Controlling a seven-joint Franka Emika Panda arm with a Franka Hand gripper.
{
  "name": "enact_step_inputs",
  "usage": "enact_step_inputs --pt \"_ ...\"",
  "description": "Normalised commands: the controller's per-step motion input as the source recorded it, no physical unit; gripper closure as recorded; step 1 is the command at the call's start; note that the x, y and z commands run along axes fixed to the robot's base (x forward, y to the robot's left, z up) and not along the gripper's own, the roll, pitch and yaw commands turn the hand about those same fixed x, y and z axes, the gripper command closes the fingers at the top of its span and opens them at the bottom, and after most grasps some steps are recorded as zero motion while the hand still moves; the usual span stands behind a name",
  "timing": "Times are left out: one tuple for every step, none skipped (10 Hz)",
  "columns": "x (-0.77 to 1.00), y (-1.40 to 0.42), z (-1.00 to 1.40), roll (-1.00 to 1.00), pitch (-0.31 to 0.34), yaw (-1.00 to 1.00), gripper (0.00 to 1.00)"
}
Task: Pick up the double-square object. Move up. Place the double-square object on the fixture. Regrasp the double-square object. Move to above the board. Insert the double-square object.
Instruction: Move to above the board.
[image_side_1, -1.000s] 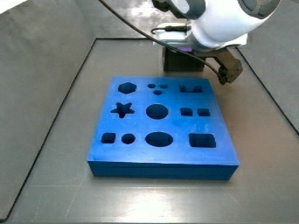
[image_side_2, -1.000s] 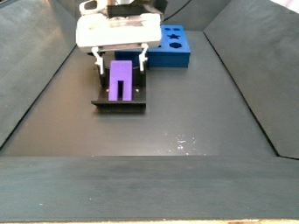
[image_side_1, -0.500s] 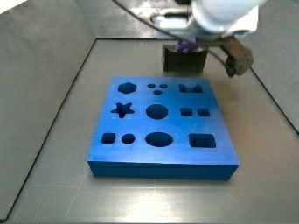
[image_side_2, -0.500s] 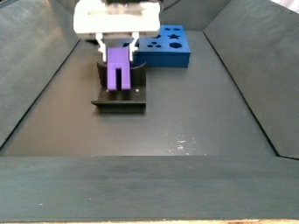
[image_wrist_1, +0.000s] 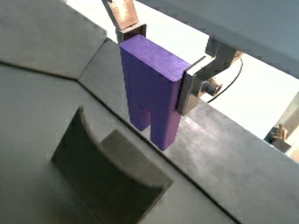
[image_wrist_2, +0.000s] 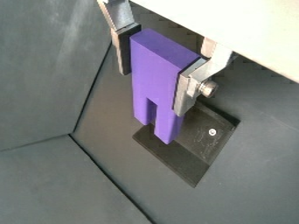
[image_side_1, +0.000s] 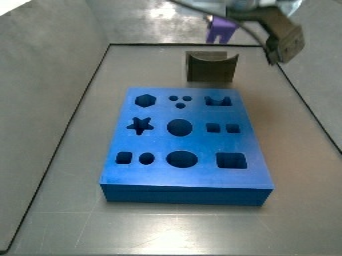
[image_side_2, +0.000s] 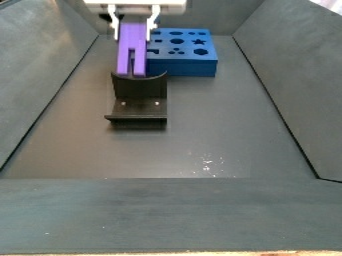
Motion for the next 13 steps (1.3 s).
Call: enact_step_inputs --pt "-0.05 -0.11 1.00 -0.07 0.224 -0.05 1.00" --pt "-0.05 -0.10 1.00 -0.05 0.229 0.00 1.00" --pt "-0.05 -0.09 1.00 -0.03 0.217 0.04 1.00" --pt "-0.02 -0.06 0.78 -0.02 0.195 0.09 1.00" --pt "0.00 -0.04 0.62 -0.02 0.178 0.11 1.00" --pt "0.01 -0.03 0.46 -0.02 0.160 0.13 1.00" --pt "0.02 -0.03 0.30 -0.02 0.144 0.13 1.00" --pt "-0.64 -1.00 0.60 -1.00 0.094 0.05 1.00" --pt "-0.64 -1.00 0.60 -1.00 0.082 0.05 1.00" --pt "-0.69 -1.00 0.63 -1.00 0.057 0.05 1.00" --pt "-0.69 -1.00 0.61 -1.00 0.049 0.06 1.00" --pt "-0.71 -1.00 0.62 -1.00 0.039 0.06 1.00" --pt "-0.72 -1.00 0.63 -1.00 0.032 0.06 1.00"
